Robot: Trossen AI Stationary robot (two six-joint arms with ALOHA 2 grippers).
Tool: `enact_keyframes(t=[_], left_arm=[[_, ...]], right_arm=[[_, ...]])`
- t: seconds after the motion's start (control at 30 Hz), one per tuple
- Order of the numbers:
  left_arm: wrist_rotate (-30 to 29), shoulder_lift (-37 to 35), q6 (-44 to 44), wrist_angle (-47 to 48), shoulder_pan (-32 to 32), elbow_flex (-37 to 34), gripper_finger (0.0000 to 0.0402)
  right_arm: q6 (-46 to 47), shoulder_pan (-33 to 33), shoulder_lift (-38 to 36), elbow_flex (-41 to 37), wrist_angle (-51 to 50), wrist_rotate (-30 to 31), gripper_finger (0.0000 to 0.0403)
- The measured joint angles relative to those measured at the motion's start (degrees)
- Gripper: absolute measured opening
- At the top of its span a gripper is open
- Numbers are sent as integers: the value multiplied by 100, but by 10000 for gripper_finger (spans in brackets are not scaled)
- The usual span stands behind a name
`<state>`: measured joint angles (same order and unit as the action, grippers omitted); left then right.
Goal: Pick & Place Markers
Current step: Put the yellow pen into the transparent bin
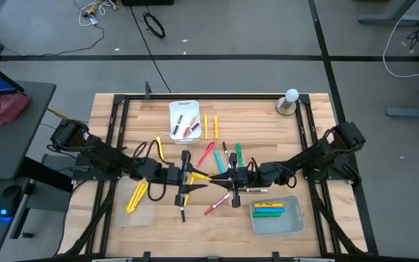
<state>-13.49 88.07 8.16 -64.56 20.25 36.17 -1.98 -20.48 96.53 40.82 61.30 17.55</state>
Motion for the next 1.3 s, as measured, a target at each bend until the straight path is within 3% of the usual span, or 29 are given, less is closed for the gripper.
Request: enact_keyframes(t=[0.2, 0.3, 0.43, 0.57, 0.7, 0.77, 0.87, 0.97, 1.03, 1.13, 1.3], left_arm=[[-39, 0, 10, 42, -5, 36, 46], [-104, -17, 7, 119, 43, 36, 45], [-855, -468, 49, 792, 325, 36, 45], [-2225, -1351, -355, 2839, 848, 158, 46], [-3256, -2009, -1982, 5928, 1480, 757, 46], [-3232, -2137, -3363, 7678, 1752, 1148, 46], [-2646, -2136, -5760, 10068, 2102, 1617, 46], [-1845, -2048, -7675, 11361, 2400, 1608, 48], [-1413, -2044, -8534, 11699, 2611, 1403, 49], [-991, -2047, -9410, 11475, 2853, 978, 50], [-695, -2048, -10149, 10354, 3151, 246, 51]], right_arm=[[84, -4, 0, 0, -55, 6, 23], [116, -6, -2, 0, -108, 53, 45], [108, 4, -9, 0, -184, 182, 87], [144, 5, -9, -2, -555, 189, 120], [215, 24, -9, -2, -805, 181, 138], [277, 59, -9, -2, -837, 167, 142], [304, 114, -9, -2, -855, 161, 143], [304, 153, -9, -2, -867, 163, 144], [304, 169, -9, -2, -858, 151, 144], [304, 169, -9, -2, -874, 147, 144], [361, 169, -9, -2, -917, 145, 144]])
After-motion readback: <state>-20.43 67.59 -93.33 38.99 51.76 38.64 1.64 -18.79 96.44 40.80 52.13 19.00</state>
